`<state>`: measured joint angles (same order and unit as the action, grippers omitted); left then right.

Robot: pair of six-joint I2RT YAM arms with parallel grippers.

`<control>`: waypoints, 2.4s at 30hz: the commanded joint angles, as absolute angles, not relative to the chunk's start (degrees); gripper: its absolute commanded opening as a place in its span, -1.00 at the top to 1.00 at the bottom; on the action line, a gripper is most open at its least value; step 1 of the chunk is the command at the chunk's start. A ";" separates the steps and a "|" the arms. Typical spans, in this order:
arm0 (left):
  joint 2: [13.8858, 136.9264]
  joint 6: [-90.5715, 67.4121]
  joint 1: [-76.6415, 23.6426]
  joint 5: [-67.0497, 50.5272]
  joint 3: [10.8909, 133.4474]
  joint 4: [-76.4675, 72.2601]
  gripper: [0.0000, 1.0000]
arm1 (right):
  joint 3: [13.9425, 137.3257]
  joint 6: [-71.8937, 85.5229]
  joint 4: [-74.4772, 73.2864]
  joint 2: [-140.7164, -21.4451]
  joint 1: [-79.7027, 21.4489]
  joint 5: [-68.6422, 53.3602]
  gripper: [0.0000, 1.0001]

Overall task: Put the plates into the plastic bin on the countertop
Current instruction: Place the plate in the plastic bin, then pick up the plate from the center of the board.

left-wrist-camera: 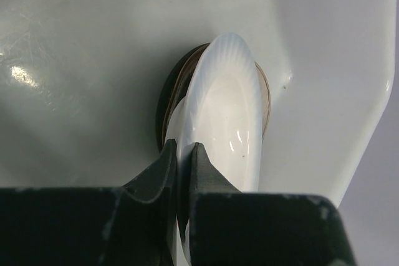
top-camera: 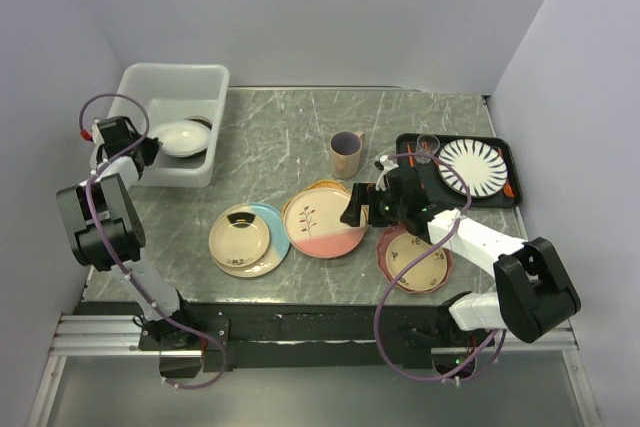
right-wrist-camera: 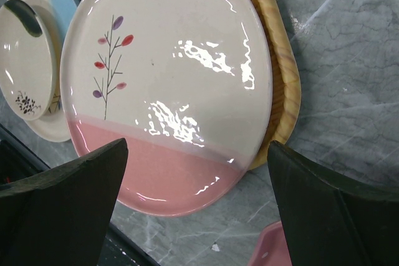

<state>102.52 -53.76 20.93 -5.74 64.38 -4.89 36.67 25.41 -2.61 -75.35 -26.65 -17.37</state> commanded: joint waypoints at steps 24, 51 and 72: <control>101.69 -52.47 21.09 -6.59 70.75 -4.66 -0.19 | 37.79 24.61 -1.85 -73.30 -27.07 -16.08 -1.00; 86.76 -48.17 19.87 -2.55 62.23 -8.87 -0.99 | 37.62 24.70 -1.49 -73.48 -27.07 -16.08 -1.00; 82.53 -42.36 6.50 -5.44 62.14 -11.69 -0.99 | 37.71 24.61 -1.76 -73.83 -27.07 -16.08 -1.00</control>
